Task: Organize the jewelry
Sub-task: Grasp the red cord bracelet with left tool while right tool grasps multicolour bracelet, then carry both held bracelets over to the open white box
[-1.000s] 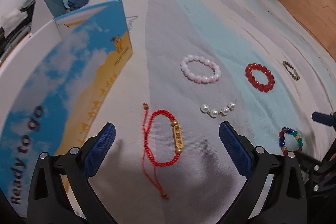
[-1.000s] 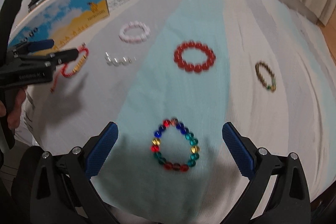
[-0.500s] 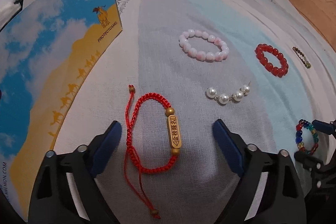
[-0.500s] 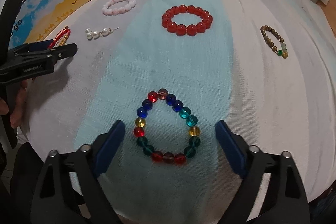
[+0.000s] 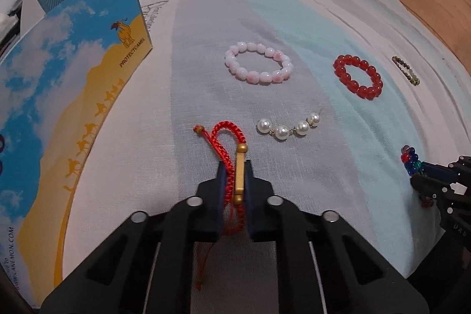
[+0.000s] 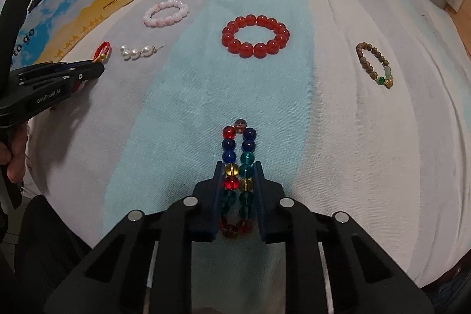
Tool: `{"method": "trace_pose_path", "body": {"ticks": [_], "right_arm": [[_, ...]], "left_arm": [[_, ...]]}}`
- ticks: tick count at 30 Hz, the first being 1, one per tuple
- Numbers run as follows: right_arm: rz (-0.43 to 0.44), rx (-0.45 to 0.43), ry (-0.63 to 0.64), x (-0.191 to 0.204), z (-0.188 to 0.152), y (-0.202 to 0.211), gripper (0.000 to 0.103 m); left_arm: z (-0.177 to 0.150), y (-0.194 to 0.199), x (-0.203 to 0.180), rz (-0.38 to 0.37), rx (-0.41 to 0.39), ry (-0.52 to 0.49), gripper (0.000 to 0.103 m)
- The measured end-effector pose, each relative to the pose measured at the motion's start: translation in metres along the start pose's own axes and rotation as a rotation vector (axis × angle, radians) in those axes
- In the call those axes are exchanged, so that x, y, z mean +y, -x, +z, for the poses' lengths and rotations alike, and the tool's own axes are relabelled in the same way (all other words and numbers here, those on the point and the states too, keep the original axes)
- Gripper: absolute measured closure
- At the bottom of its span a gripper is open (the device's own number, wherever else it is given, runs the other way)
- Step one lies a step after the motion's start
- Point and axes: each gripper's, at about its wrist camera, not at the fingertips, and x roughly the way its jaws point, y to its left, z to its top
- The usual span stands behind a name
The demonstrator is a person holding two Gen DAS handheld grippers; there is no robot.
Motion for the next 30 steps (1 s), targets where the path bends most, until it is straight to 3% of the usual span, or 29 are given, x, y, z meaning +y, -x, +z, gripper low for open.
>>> {"method": "trace_pose_path", "body": {"ticks": [2,22,30], "right_arm": [[0.008,-0.006,0.007,0.002,0.0,0.005,0.094],[0.03,-0.092,0.025,0.013,0.02,0.053,0.094],[0.031,-0.148,0.048,0.021,0.039,0.077,0.094]], "left_arm": [[0.0,0.005,0.0,-0.004,-0.004,-0.001,0.094],[0.016,0.065,0.008,-0.005,-0.062,0.028,0.094],[0.023,0.085,0.013,0.028,-0.064,0.036,0.094]]}}
